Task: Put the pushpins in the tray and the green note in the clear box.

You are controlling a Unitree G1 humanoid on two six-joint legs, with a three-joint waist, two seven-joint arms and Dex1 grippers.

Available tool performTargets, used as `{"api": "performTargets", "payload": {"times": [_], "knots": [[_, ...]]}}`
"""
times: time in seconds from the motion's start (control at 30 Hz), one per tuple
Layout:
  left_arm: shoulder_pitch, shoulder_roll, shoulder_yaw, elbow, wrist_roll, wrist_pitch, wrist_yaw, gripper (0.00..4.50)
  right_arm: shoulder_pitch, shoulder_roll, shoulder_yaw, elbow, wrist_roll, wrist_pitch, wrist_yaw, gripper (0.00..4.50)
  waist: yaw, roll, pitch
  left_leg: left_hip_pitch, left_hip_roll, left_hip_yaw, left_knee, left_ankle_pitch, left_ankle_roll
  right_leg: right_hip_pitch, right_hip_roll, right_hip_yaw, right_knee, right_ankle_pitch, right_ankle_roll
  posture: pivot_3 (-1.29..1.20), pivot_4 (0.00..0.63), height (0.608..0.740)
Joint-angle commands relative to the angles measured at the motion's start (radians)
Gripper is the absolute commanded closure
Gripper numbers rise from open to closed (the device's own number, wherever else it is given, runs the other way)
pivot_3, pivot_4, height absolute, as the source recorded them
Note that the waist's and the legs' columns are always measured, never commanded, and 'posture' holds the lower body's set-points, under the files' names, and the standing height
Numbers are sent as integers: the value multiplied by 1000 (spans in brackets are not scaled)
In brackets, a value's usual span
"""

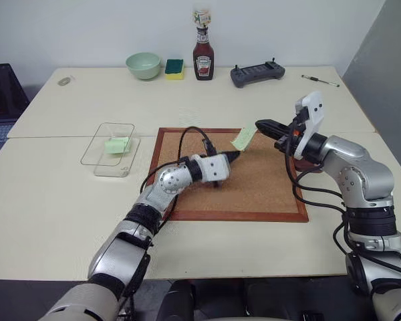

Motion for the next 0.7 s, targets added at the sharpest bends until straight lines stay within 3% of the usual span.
{"api": "performTargets", "payload": {"times": [0.03, 0.37, 0.7], "knots": [[29, -18, 75, -120, -142, 141, -47, 4277, -14, -13, -8, -40, 1, -32, 13, 4500, -1, 0, 0, 0, 0, 0, 0, 0, 0, 0, 0, 0, 0, 0, 0, 0, 150, 740], [93, -42, 198, -357, -396, 529, -123, 2494, -13, -17, 8, -36, -13, -50, 29, 4500, -2, 0, 0, 0, 0, 0, 1, 0, 0, 0, 0, 0, 1, 0, 0, 0, 150, 740], [96, -54, 243, -447, -516, 682, -179, 520, -4, -15, 22, -64, -1, -29, 34, 4500, -1, 0, 0, 0, 0, 0, 1, 0, 0, 0, 0, 0, 0, 0, 0, 0, 150, 740]]}}
